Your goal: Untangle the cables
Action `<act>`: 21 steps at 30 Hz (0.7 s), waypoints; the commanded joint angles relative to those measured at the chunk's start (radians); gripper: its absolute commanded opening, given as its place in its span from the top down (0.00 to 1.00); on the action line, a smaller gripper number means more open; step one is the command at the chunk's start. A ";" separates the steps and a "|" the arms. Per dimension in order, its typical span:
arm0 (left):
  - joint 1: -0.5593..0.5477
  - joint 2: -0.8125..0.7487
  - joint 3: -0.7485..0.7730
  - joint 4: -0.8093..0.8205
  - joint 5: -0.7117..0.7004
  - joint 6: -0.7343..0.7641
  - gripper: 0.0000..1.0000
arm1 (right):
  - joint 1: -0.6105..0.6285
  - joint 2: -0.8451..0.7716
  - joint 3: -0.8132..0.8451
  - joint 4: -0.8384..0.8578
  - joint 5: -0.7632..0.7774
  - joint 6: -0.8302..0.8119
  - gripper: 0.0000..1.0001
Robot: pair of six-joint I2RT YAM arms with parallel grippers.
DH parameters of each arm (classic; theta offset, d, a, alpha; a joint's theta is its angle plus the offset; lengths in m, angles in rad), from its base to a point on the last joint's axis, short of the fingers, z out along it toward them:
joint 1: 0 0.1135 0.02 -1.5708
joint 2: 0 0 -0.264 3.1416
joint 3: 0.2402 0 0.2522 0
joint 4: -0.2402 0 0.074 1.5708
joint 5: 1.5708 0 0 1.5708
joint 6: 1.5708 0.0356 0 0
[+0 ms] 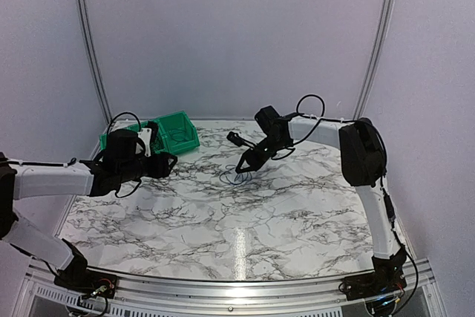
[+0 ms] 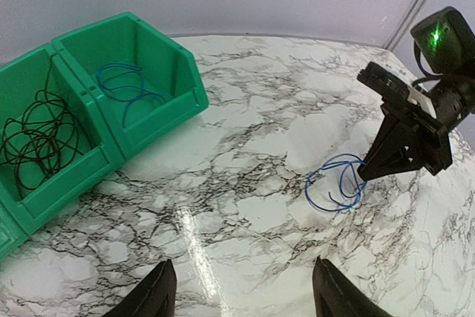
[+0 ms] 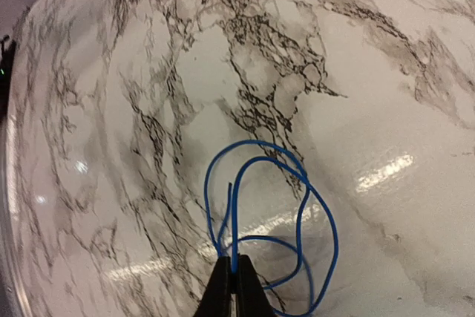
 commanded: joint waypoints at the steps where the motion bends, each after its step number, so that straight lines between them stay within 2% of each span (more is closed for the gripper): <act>1: -0.062 0.058 0.027 0.079 0.067 0.048 0.35 | 0.012 -0.027 0.034 -0.010 -0.032 0.024 1.00; 10: -0.192 0.220 0.117 0.217 0.068 0.075 0.35 | 0.017 -0.225 -0.114 0.050 -0.161 0.034 1.00; 21: -0.240 0.362 0.187 0.463 0.083 0.023 0.38 | 0.054 -0.285 -0.151 0.057 -0.255 0.048 1.00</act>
